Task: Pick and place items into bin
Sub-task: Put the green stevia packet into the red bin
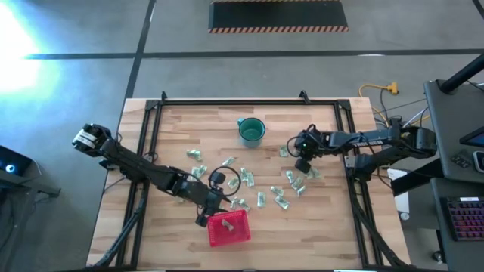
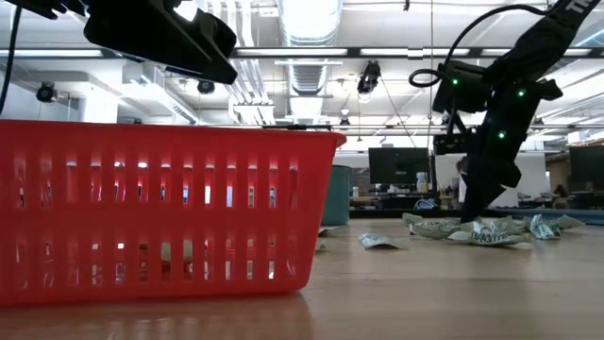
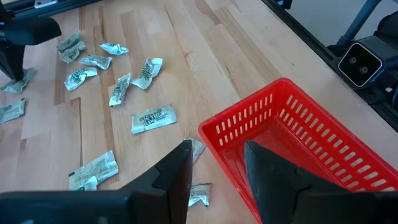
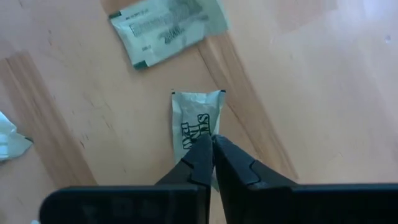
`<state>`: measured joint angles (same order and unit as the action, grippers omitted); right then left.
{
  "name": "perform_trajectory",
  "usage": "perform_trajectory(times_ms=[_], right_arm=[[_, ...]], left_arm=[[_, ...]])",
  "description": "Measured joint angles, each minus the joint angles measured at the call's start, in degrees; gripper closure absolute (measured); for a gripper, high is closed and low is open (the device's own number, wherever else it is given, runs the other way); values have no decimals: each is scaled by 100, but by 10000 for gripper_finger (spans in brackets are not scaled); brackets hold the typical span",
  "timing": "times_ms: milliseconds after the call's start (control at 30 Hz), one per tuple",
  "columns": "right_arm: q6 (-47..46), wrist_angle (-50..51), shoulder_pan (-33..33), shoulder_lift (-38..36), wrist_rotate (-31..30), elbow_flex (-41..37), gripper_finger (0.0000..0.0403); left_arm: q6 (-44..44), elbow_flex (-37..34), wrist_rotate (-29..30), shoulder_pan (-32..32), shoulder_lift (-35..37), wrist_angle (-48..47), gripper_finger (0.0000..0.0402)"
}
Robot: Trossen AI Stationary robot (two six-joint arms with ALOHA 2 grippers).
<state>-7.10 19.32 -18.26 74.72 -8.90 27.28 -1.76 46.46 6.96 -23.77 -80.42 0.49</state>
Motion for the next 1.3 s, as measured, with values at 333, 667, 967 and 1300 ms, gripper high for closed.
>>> perform_trajectory(times_ms=[333, 667, 967, 1300], right_arm=[[182, -220, 16, -15, -1, 145, 394], [522, -648, 569, -125, 47, 398, 394], [802, -992, 1430, -162, 62, 799, 394], [1231, -1628, 2541, -160, 62, 1196, 394]], left_arm=[[0, 0, 0, 0, 0, -4, 272], [-5, 11, 189, -2, 0, -315, 272], [9, -20, 950, 2, 0, -904, 272], [268, -20, 1254, 2, 0, -1299, 272]])
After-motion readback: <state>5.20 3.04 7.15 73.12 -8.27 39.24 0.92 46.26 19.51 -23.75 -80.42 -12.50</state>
